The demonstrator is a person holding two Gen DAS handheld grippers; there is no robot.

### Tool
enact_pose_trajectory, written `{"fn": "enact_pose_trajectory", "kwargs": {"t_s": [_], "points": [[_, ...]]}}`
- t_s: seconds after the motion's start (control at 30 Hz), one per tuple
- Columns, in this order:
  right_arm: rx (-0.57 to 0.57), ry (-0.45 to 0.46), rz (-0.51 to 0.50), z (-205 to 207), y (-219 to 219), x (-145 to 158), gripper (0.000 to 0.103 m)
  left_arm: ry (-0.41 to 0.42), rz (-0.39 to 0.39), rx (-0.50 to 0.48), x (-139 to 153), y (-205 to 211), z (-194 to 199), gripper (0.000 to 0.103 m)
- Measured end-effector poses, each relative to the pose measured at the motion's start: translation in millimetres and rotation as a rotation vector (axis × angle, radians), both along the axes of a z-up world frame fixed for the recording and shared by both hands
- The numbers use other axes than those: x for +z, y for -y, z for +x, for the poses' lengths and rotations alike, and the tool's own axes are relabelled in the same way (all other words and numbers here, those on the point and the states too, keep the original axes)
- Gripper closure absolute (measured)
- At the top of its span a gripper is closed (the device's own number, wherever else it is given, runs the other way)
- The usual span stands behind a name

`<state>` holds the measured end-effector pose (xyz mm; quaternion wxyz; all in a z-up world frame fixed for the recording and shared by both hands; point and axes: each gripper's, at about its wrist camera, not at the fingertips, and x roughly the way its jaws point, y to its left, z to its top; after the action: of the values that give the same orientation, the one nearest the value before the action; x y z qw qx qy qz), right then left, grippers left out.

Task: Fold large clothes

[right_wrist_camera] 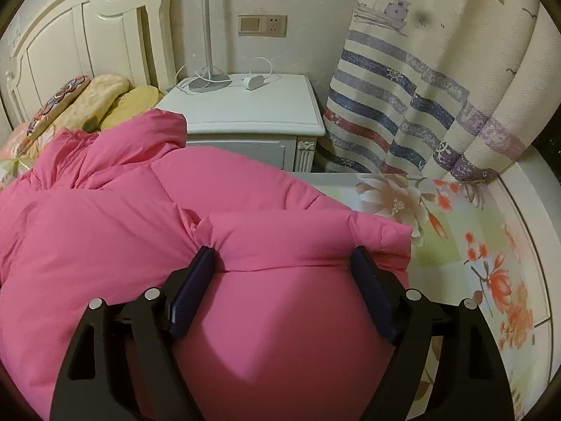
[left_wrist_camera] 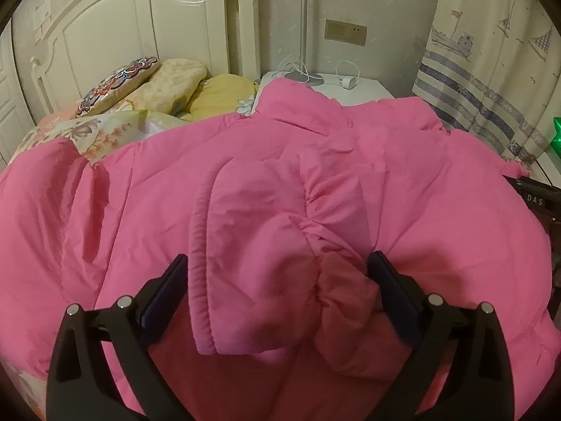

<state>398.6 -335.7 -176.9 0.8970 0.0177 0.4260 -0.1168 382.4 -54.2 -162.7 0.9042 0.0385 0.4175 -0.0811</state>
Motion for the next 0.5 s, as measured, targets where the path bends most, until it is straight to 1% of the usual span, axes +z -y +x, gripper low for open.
{"fn": "enact_pose_trajectory", "kwargs": {"t_s": [0.1, 0.13, 0.17, 0.23, 0.27, 0.3, 0.33, 0.37, 0.4, 0.43, 0.47, 0.5], "points": [[0.004, -0.054, 0.029, 3, 3, 6, 0.024, 0.012, -0.004, 0.005, 1, -2, -2, 0.004], [-0.024, -0.075, 0.02, 1, 1, 14, 0.024, 0.015, -0.007, 0.006, 1, -2, -3, 0.004], [-0.042, -0.046, 0.032, -6, -4, 26, 0.024, 0.021, -0.014, 0.01, 2, -3, -4, 0.004], [0.008, 0.049, 0.084, -23, -23, 47, 0.024, 0.038, -0.039, 0.019, 5, -8, -5, 0.004], [0.061, 0.093, 0.073, -33, -44, 57, 0.024, 0.053, -0.052, 0.027, 7, -10, -8, 0.004], [0.093, 0.109, 0.049, -38, -57, 61, 0.023, 0.082, -0.078, 0.04, 12, -15, -12, 0.004], [0.14, 0.115, 0.017, -42, -75, 60, 0.021, 0.123, -0.117, 0.06, 19, -23, -19, 0.004], [0.206, 0.084, -0.027, -42, -97, 51, 0.02, 0.142, -0.142, 0.078, 23, -30, -24, 0.004], [0.239, 0.033, -0.066, -37, -110, 39, 0.02, 0.156, -0.176, 0.108, 28, -39, -30, 0.004], [0.263, -0.038, -0.106, -33, -121, 21, 0.02, 0.16, -0.215, 0.133, 32, -50, -36, 0.004], [0.272, -0.07, -0.132, -31, -126, 6, 0.019, 0.159, -0.273, 0.165, 37, -66, -46, 0.004], [0.273, -0.055, -0.123, -32, -125, 4, 0.017, 0.161, -0.316, 0.197, 42, -81, -55, 0.004]]}}
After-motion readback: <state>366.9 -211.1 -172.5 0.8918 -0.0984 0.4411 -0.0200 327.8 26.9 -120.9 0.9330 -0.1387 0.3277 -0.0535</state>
